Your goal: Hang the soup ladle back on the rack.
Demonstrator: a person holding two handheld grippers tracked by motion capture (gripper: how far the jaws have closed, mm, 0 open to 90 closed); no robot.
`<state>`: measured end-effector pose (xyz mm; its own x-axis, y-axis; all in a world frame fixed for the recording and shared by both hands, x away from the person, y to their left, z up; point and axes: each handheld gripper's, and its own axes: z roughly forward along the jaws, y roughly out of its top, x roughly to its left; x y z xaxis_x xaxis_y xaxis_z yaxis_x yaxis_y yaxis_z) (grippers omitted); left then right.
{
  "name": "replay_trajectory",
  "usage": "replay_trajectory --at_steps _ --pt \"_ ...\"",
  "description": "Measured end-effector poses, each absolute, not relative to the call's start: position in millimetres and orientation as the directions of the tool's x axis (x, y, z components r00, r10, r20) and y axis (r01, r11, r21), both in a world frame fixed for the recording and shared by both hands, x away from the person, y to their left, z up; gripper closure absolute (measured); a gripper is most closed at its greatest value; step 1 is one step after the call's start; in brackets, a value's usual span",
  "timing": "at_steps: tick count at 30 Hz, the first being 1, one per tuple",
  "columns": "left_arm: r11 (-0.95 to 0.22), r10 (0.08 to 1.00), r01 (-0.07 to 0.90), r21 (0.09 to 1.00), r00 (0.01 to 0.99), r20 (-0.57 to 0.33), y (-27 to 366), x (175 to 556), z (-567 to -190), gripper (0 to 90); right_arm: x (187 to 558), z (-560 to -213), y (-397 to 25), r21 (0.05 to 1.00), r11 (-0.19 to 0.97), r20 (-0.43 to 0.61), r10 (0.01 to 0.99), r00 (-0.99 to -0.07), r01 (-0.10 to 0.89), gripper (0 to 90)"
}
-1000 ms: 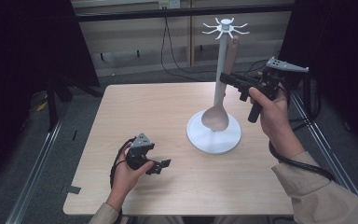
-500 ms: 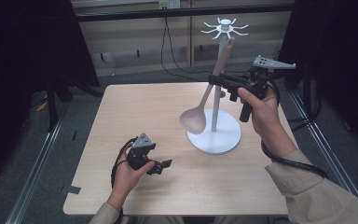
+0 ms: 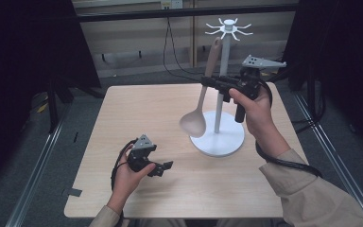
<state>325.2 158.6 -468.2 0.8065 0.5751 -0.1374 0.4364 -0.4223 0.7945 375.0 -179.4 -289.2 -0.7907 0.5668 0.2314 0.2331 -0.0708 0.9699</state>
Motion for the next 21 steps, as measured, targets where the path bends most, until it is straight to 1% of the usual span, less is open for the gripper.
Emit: replay_trajectory --at_steps 4,10,13,16,18,19,21 --pt "-0.43 0.574 0.435 0.791 0.808 -0.133 160.2 325.3 -469.1 4.4 373.8 -287.7 -187.5 0.972 -0.06 0.219 0.585 -0.781 0.227 78.0" --pt "-0.435 0.575 0.435 0.789 0.808 -0.128 159.0 325.2 -469.3 4.4 375.7 -292.3 -201.1 0.967 -0.073 0.237 0.605 -0.76 0.243 77.6" --pt "-0.44 0.573 0.434 0.786 0.809 -0.126 158.2 325.2 -470.1 4.4 375.1 -294.3 -203.2 0.972 -0.076 0.222 0.62 -0.753 0.223 76.8" --pt "-0.443 0.574 0.435 0.784 0.81 -0.124 158.0 324.9 -470.6 4.4 373.6 -295.4 -204.8 0.973 -0.096 0.223 0.63 -0.744 0.211 73.6" --pt "-0.442 0.573 0.436 0.784 0.809 -0.126 158.4 324.7 -470.3 4.4 371.8 -294.9 -206.8 0.978 -0.091 0.202 0.652 -0.73 0.19 64.7" --pt "-0.442 0.574 0.436 0.784 0.809 -0.126 158.4 324.5 -470.0 4.4 371.2 -294.5 -207.7 0.979 -0.085 0.195 0.658 -0.727 0.186 61.9" --pt "-0.441 0.573 0.436 0.785 0.809 -0.127 158.4 324.2 -469.7 4.4 369.6 -294.0 -209.0 0.983 -0.069 0.172 0.668 -0.724 0.171 60.2"
